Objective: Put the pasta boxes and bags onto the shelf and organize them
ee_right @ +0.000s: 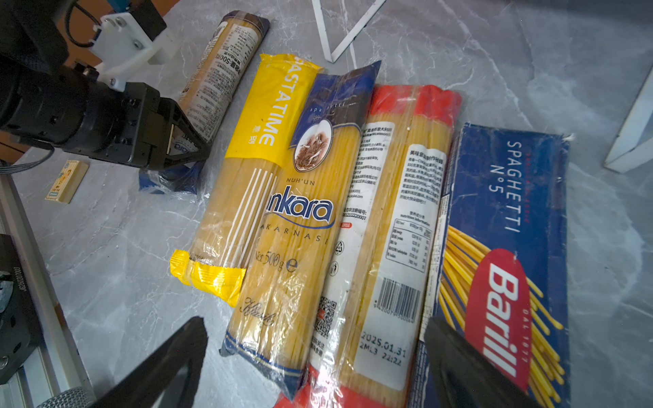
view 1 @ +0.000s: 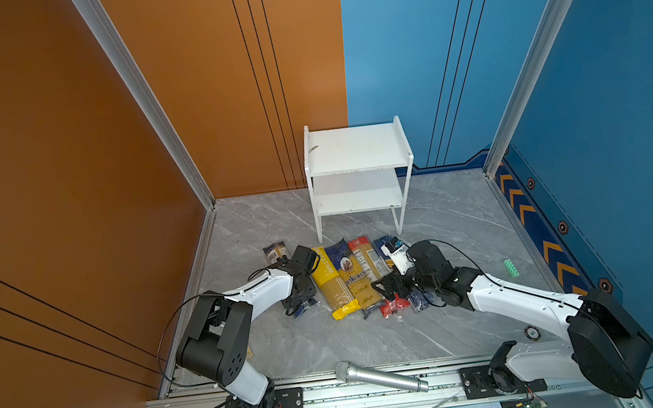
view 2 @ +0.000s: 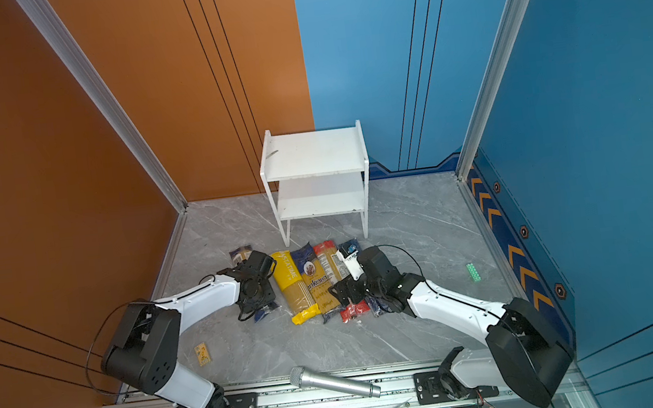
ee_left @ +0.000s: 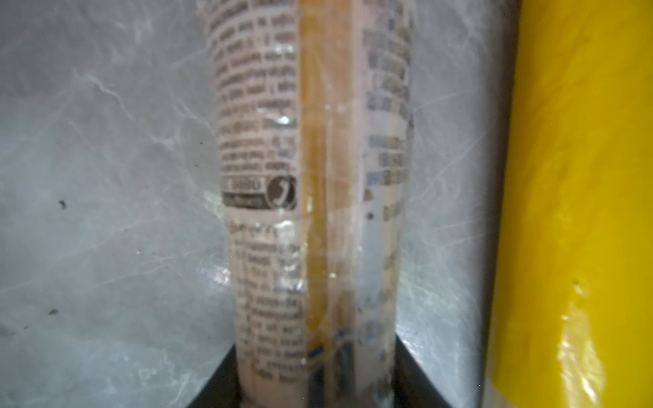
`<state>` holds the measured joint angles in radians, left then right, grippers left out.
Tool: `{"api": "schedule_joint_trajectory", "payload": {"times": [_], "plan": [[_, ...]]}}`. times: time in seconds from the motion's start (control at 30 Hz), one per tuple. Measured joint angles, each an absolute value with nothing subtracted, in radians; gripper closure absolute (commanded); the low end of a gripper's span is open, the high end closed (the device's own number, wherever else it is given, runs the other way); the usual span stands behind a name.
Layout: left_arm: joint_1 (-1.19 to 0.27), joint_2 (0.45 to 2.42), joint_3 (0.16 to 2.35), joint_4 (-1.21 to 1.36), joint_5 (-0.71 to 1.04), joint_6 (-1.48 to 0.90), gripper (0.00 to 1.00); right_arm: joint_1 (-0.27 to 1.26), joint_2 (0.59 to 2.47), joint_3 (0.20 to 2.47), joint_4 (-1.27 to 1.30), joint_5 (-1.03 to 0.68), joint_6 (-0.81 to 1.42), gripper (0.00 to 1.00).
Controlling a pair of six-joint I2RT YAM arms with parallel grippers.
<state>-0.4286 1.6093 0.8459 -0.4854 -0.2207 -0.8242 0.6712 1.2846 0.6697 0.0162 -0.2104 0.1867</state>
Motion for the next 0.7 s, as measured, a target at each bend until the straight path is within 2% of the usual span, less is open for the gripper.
{"api": "schedule_joint_trajectory", "payload": {"times": [0.13, 0.23, 0.3, 0.7], "plan": [[-0.429, 1.6, 0.845, -0.483, -0.218, -0.83, 0.85, 0.671, 1.273, 0.67, 0.016, -0.21, 0.189, 0.06], [-0.429, 1.6, 0.842, -0.479, -0.217, -0.828, 0.92, 0.671, 1.273, 0.67, 0.016, -0.21, 0.189, 0.06], [-0.429, 1.6, 0.841, -0.479, -0.217, -0.828, 1.0, 0.671, 1.273, 0.67, 0.016, -0.21, 0.189, 0.06], [-0.426, 1.574, 0.816, -0.444, -0.205, -0.809, 1.0, 0.671, 1.273, 0.67, 0.015, -0.208, 0.193, 0.06]]}}
